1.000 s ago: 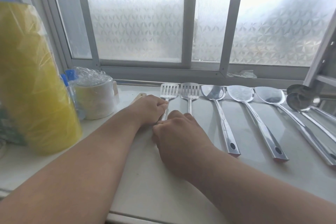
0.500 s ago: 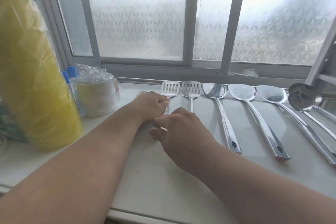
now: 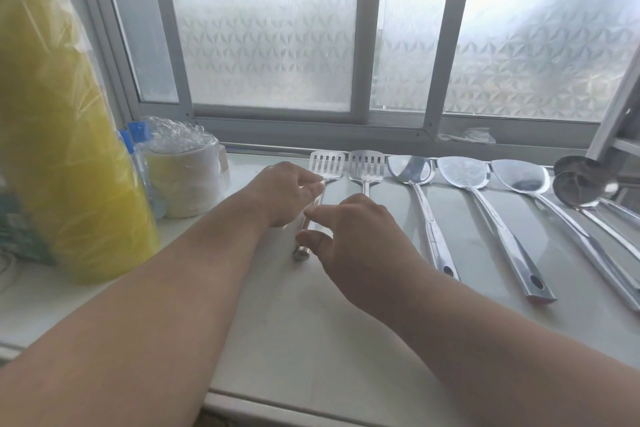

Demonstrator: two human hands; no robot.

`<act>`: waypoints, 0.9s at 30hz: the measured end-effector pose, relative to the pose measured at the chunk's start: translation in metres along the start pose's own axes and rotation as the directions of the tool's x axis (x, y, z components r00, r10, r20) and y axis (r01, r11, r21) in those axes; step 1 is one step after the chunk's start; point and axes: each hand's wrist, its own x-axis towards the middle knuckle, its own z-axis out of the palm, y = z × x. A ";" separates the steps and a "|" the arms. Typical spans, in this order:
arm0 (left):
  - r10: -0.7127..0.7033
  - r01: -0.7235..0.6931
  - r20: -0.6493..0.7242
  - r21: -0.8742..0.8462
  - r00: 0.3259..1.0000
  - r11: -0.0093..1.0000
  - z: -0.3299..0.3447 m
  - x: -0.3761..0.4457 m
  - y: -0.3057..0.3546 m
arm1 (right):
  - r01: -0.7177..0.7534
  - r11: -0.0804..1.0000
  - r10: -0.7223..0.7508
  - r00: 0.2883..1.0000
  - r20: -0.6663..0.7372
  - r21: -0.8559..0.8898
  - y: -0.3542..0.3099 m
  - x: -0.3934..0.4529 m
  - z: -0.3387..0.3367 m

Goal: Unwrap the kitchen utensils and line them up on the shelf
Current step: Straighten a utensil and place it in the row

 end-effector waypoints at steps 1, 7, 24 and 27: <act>-0.003 0.003 0.007 0.002 1.000 1.000 0.000 -0.001 0.001 | -0.003 1.000 0.003 1.000 0.005 -0.003 0.000 0.000 -0.001; -0.018 0.018 0.016 0.010 1.000 1.000 0.001 -0.001 0.000 | 0.022 0.999 -0.022 1.000 0.006 -0.023 0.001 0.000 0.000; -0.079 0.110 -0.101 0.350 0.992 0.930 -0.047 -0.079 0.015 | 0.071 0.980 -0.083 0.995 -0.057 -0.187 0.003 -0.006 0.001; -0.162 0.143 -0.016 0.566 0.987 0.812 -0.059 -0.125 0.017 | 0.125 0.977 -0.137 0.989 -0.063 -0.174 -0.011 -0.016 -0.003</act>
